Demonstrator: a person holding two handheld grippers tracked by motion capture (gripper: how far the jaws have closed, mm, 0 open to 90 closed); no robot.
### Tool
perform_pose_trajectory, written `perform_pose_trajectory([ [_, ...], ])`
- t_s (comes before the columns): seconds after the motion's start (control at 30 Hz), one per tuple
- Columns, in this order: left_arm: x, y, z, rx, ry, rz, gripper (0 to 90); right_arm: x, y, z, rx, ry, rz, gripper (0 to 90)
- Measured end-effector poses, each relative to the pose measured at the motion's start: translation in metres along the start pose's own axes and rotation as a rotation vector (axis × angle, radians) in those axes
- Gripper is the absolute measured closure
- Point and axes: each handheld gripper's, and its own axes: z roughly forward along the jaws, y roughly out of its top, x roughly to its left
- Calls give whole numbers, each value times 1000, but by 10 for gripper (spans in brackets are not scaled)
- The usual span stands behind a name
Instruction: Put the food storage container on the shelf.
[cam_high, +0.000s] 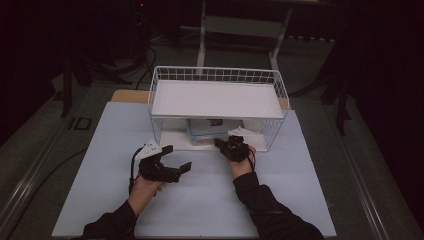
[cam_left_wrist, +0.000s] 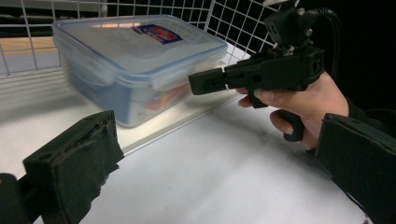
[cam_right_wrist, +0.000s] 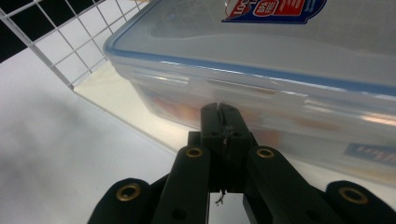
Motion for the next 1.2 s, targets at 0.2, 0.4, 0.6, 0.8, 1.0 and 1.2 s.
perform_pose_trajectory([
  [0.2, -1, -1, 0, 5, 2, 9, 0, 2, 5, 11, 10, 4, 12, 898],
  [0.4, -3, 1, -2, 9, 0, 29, 0, 10, 2, 5, -20, 36, 33, 778],
  [0.6, -2, 2, -5, -3, 0, 24, 0, 16, -3, -20, -56, 19, -3, 395],
  [0.8, -5, 0, -4, 7, -12, 31, 0, 14, -9, -35, -75, 70, 10, 159],
  [1.0, -8, 0, -5, 15, -26, 49, 0, 13, -18, -50, -68, 98, -10, 145],
  [1.2, -10, -1, -9, 11, -32, 58, 0, 14, -33, -66, -53, 136, -25, 147],
])
